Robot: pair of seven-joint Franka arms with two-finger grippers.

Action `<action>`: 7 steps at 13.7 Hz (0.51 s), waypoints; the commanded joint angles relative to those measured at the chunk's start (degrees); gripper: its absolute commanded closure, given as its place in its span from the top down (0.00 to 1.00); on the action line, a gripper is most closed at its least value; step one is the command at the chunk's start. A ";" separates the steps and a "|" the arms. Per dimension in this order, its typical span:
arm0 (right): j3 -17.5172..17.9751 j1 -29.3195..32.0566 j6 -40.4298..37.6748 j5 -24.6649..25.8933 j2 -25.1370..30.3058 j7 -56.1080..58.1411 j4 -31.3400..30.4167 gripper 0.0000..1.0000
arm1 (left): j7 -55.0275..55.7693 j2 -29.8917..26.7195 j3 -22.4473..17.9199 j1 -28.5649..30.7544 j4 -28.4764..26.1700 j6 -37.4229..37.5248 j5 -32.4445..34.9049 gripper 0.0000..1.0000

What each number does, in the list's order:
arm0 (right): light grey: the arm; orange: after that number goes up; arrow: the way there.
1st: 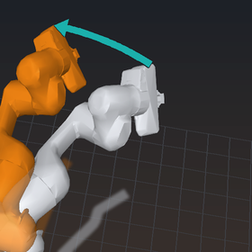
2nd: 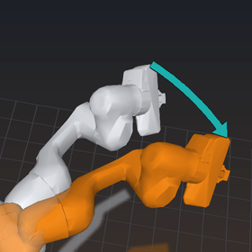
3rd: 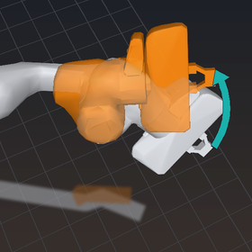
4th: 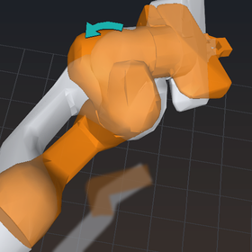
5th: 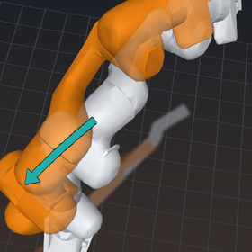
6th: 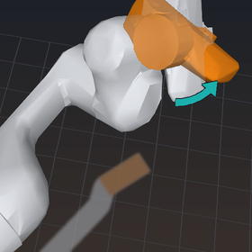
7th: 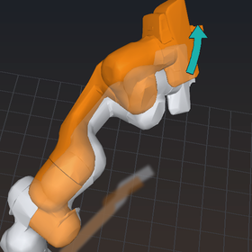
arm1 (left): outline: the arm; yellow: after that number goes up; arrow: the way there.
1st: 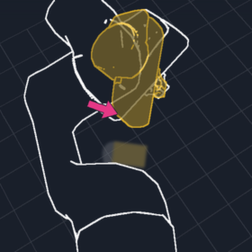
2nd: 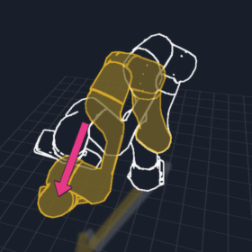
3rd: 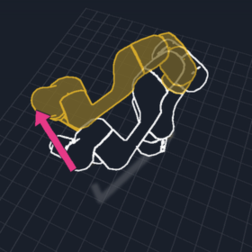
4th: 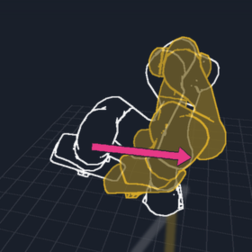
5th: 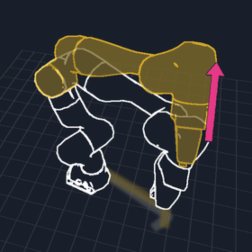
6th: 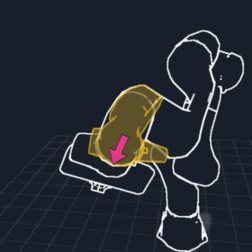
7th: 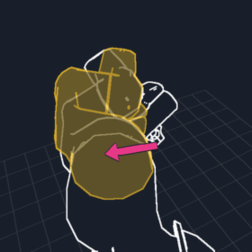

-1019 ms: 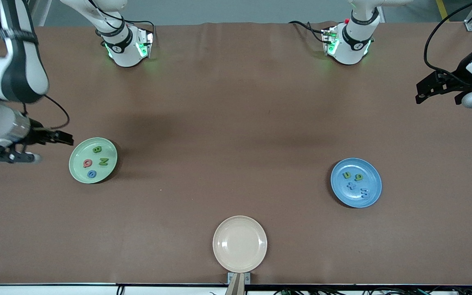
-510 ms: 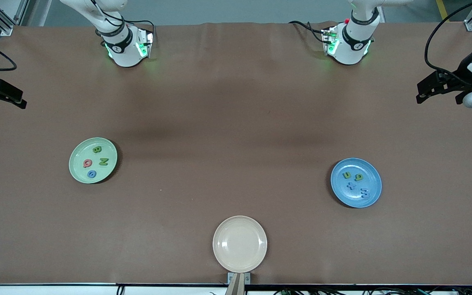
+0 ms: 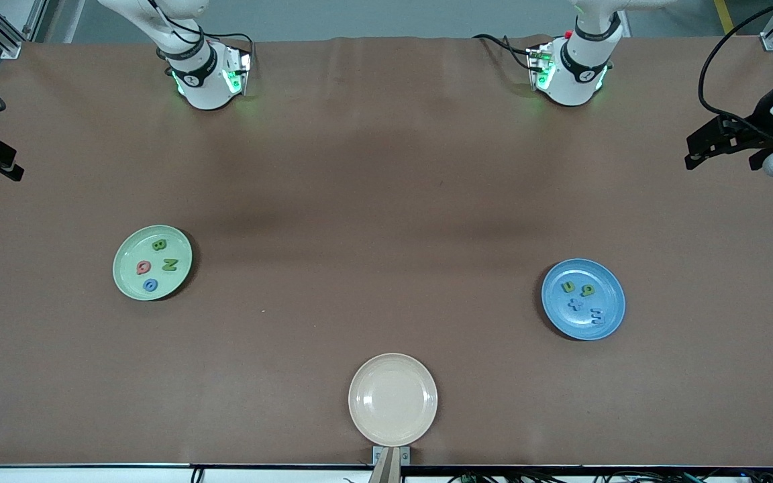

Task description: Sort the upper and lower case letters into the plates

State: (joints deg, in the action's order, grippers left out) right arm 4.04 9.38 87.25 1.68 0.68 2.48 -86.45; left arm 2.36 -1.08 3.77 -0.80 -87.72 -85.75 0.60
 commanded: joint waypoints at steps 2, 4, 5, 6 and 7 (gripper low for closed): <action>0.09 0.02 -0.15 -0.36 -0.86 -0.72 1.28 1.00 | -0.26 0.55 0.18 0.54 1.58 0.41 -1.04 1.00; -0.26 -1.55 -0.06 -0.01 -1.21 -0.72 1.19 1.00 | 0.19 0.73 0.18 0.28 1.85 0.41 -1.03 1.00; -1.74 -3.13 -0.06 -0.01 -1.38 -0.72 1.19 1.00 | 0.19 0.73 0.18 0.36 1.94 0.41 -1.12 1.00; -4.10 -5.84 0.03 0.08 -1.39 -0.72 1.19 1.00 | 0.01 0.64 0.18 0.63 1.94 0.41 -1.12 1.00; -7.26 -9.09 0.20 0.08 -1.39 -0.72 1.19 1.00 | -0.08 0.64 0.18 0.54 1.94 0.41 -1.04 1.00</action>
State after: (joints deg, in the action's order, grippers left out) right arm 1.62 5.55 87.52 1.65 -0.13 2.48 -86.38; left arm 2.39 -0.97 3.82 -0.67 -87.11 -85.79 0.59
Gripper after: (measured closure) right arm 0.000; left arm 0.000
